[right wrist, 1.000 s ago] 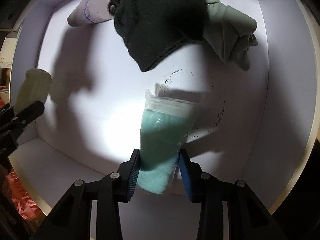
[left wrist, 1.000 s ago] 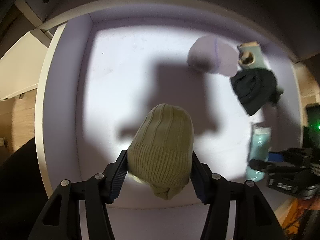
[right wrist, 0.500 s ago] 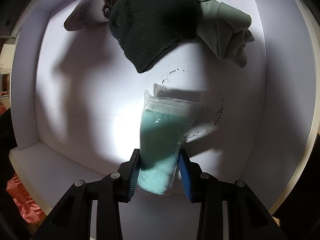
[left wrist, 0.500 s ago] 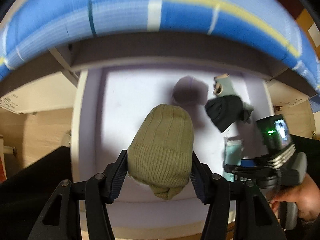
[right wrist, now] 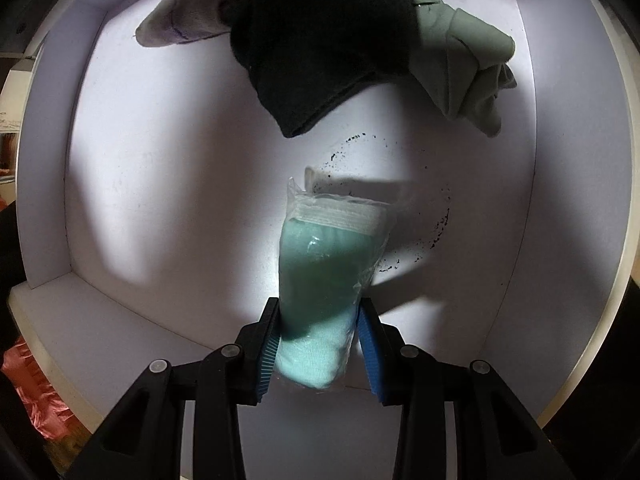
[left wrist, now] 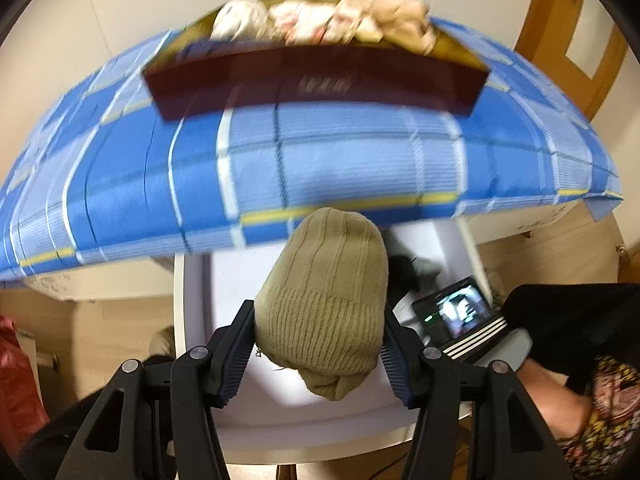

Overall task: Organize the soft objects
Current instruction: 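Carry the green beanie with the left gripper into the gold tray while the right gripper lifts the mint packet, then open the left gripper to release the green beanie in the tray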

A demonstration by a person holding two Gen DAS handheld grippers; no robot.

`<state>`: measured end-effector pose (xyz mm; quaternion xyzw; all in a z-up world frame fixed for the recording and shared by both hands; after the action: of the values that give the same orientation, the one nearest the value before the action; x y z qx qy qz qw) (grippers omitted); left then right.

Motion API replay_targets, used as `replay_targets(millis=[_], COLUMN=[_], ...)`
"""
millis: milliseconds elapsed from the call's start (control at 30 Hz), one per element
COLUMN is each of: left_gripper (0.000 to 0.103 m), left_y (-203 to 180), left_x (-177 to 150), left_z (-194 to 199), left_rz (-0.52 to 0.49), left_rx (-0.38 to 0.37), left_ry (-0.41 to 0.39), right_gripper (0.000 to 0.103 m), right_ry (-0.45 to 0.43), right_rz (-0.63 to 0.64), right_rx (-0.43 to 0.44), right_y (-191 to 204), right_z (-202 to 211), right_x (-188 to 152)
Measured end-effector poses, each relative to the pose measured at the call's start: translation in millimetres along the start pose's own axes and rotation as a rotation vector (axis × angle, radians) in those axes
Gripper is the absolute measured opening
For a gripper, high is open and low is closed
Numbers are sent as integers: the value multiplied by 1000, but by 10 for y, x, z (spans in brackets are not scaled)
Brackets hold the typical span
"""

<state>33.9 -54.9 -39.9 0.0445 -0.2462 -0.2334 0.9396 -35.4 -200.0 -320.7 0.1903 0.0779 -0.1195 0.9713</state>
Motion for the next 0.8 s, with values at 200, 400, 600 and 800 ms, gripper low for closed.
replay_targets(millis=[200, 400, 600, 800], left_gripper=[58, 58, 58, 58], left_y=[-79, -104, -138, 9], left_x=[345, 667, 1056, 1524], left_z=[320, 499, 557, 454], left_rz=[-13, -13, 20, 104], left_rx=[-25, -33, -59, -111], left_ry=[-69, -113, -126, -83], right_gripper=[39, 39, 39, 39], right_ry=[2, 4, 4, 1], right_rz=[1, 1, 6, -2], right_rx=[-2, -5, -8, 1], right_y=[-4, -11, 12, 28], right_z=[-27, -58, -91, -122], right_x=[-3, -2, 1, -7])
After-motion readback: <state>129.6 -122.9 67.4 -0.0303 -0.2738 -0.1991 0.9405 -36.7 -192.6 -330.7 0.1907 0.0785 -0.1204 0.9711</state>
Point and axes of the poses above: each gripper's, at about its wrist camera, not at the fingertips, and z roughly against the way its jaws point, y to its left, x to its top, the point moved 3 cm from there along -z, roughly the way its jaws point, and after that the axes turned 12 degrees about x, right-handed, at the moved point
